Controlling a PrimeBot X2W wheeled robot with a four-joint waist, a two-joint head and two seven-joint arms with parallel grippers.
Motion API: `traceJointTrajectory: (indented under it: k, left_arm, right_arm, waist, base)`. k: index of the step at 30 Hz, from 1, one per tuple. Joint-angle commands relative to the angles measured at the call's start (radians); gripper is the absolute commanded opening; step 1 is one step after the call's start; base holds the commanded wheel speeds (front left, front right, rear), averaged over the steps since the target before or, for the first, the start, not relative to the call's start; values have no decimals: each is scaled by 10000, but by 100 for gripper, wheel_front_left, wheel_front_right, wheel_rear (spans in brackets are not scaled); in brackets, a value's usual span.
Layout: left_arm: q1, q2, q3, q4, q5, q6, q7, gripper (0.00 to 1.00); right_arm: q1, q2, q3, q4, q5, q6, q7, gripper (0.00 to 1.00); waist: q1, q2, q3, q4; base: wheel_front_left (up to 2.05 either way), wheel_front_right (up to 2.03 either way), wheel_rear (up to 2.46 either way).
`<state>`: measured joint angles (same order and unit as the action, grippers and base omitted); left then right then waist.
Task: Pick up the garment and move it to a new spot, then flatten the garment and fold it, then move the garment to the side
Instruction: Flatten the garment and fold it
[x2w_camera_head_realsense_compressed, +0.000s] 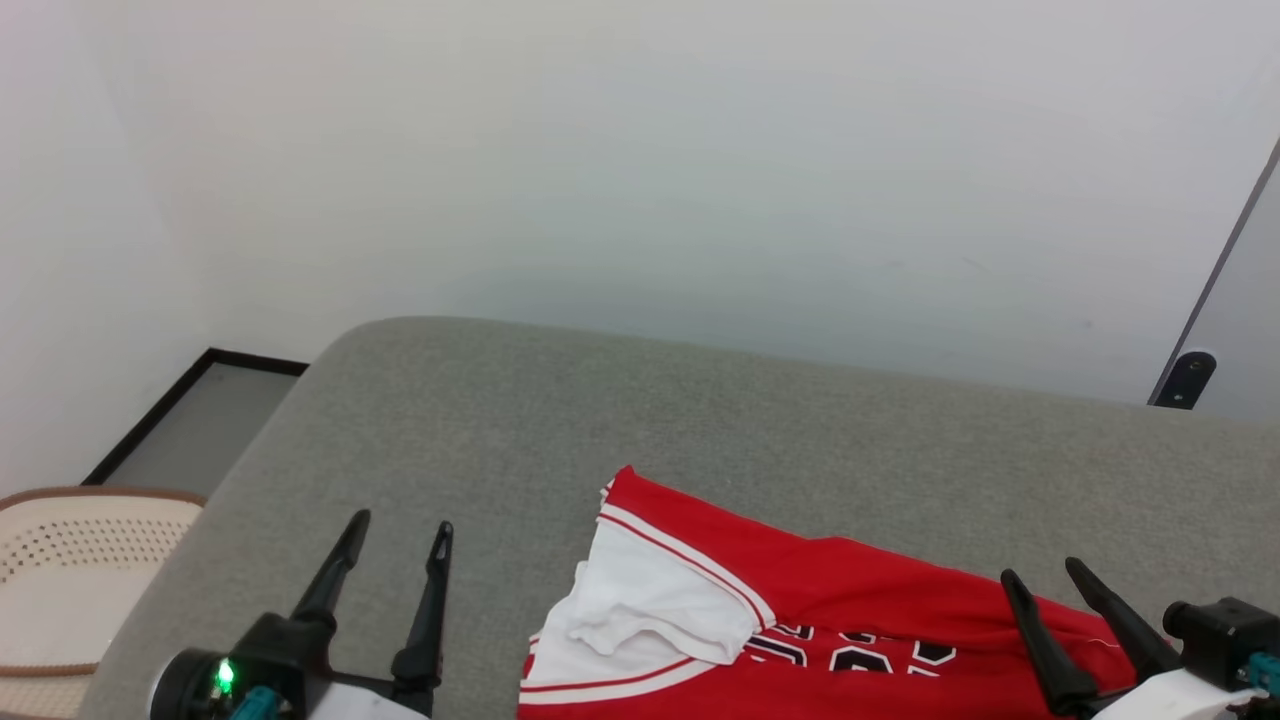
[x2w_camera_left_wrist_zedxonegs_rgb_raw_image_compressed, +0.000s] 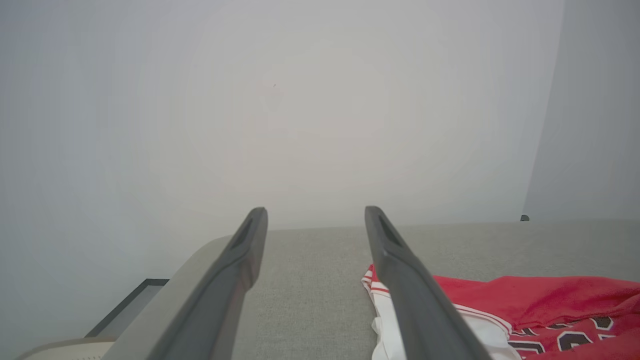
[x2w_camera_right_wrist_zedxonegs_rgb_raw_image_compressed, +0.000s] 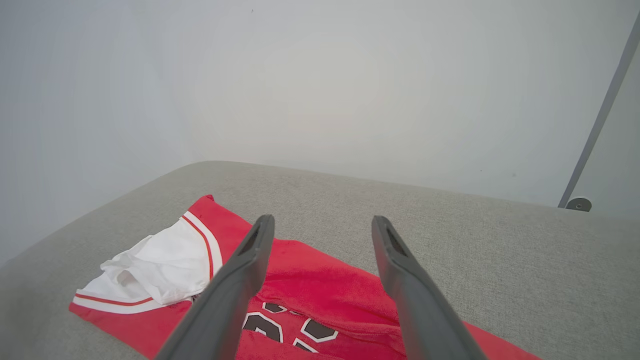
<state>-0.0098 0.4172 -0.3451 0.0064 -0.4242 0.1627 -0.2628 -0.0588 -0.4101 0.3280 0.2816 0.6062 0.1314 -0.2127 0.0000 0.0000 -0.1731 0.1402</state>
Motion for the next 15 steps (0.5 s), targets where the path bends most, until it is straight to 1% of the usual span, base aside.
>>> traceJointTrajectory:
  k: [1, 3, 6, 8, 13, 14, 15]
  left_arm:
    - [137, -170, 208, -53, 256, -265, -18, 100]
    - [314, -397, 468, 25, 550, -661, -16, 100]
    - [417, -802, 987, 89, 673, -1185, -17, 100]
    - [489, -1012, 1320, 174, 778, -1468, -17, 100]
    - [484, -1468, 1911, 310, 1128, -2030, -17, 100]
    - [459, -1575, 1996, 345, 1193, -2120, -17, 100]
    - [459, -1575, 1996, 345, 1193, -2120, -17, 100]
  right_arm:
    - [60, 56, -18, 88, -16, -18, -90, 100]
    - [-33, 87, 105, 207, 22, -18, -149, 100]
    - [-192, 74, 298, 380, 99, -18, -110, 100]
    - [-305, 10, 330, 496, 113, -18, -64, 100]
    - [-536, -290, 267, 717, 187, -18, 81, 100]
    - [-585, -346, 243, 722, 191, -18, 78, 100]
    - [-585, -346, 243, 722, 191, -18, 78, 100]
  waist:
    - [0, 0, -11, -57]
    - [0, 0, 7, -156]
    - [0, 0, 64, -335]
    - [0, 0, 118, -516]
    - [0, 0, 316, -1087]
    - [0, 0, 364, -1186]
    - [0, 0, 364, -1186]
  base:
    - [0, 0, 0]
    - [0, 0, 0]
    - [0, 0, 0]
    - [0, 0, 0]
    - [0, 0, 0]
    - [0, 0, 0]
    - [0, 0, 0]
